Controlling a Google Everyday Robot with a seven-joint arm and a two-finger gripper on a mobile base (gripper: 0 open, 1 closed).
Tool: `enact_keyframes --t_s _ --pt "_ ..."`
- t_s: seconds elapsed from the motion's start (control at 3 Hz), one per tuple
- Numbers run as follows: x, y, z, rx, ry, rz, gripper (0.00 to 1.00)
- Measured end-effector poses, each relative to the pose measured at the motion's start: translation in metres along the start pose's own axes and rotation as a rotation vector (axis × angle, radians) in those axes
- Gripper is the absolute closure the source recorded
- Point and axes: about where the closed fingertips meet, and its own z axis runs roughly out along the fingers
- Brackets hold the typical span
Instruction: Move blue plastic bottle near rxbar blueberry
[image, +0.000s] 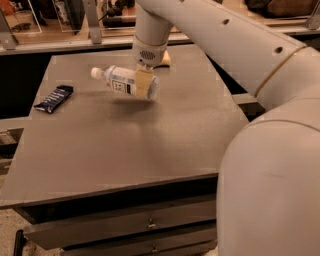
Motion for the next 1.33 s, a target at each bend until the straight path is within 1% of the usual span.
enact_keyframes --t_s 0.33,0.67,1.0,1.33 --pt "-0.024 -0.002 0.002 -0.013 -0.022 -0.062 1.0" --pt "-0.05 0.002 0.004 -0.04 -0.034 -0.122 1.0" --pt "-0.066 0.007 0.008 -0.074 -0.048 -0.149 0.82" --pt "-0.075 0.011 0.01 -0.079 -0.04 -0.162 0.59"
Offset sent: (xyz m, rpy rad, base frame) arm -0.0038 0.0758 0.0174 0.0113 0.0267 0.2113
